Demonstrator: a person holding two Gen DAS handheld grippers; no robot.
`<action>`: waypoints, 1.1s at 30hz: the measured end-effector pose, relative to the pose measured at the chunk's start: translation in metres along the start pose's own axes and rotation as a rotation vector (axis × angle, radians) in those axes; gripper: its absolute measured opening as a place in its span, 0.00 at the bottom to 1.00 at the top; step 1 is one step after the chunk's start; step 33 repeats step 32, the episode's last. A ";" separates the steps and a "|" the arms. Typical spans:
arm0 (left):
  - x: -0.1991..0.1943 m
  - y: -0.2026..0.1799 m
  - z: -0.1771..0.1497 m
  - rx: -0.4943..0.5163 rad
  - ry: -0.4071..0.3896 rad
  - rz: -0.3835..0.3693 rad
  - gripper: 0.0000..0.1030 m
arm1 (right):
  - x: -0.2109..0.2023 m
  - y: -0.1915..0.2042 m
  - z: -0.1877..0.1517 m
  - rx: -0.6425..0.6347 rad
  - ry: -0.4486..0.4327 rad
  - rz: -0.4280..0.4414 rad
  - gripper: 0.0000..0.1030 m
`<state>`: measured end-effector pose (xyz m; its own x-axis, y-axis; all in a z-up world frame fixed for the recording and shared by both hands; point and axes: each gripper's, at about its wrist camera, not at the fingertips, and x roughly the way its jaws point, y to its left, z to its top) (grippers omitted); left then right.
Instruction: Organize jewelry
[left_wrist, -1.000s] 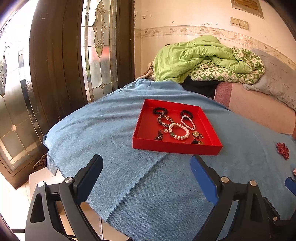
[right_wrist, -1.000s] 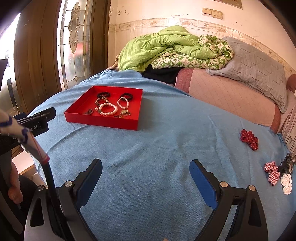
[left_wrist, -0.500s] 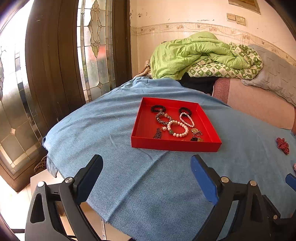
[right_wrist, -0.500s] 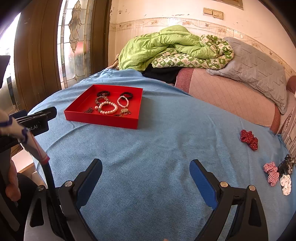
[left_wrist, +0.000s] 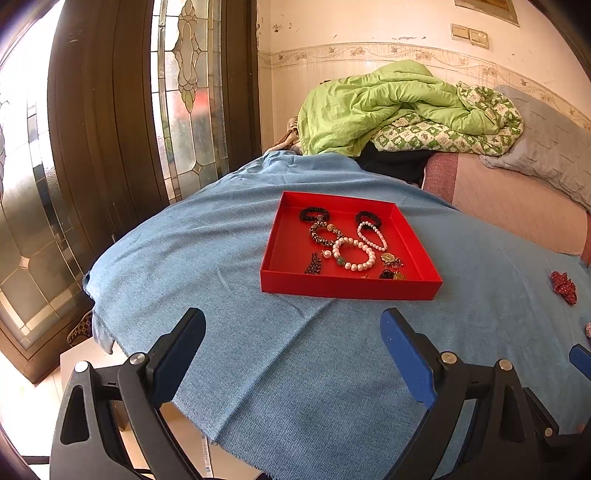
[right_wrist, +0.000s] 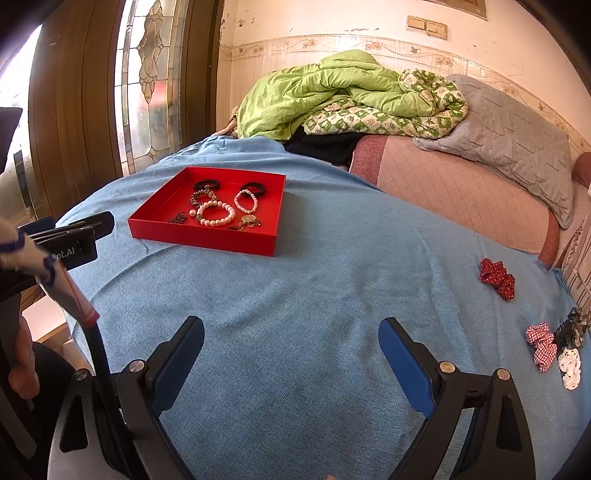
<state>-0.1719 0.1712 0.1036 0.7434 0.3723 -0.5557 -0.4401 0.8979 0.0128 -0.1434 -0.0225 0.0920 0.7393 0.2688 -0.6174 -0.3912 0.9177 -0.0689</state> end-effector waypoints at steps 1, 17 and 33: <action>0.000 0.000 0.000 0.000 0.000 0.000 0.92 | 0.000 0.000 0.000 -0.001 0.000 0.000 0.94; 0.001 0.003 0.000 -0.004 0.000 0.004 0.92 | 0.000 -0.001 0.000 -0.004 0.001 0.000 0.94; 0.004 0.009 0.000 -0.015 0.002 0.019 0.92 | 0.000 -0.002 0.000 -0.004 0.002 0.000 0.94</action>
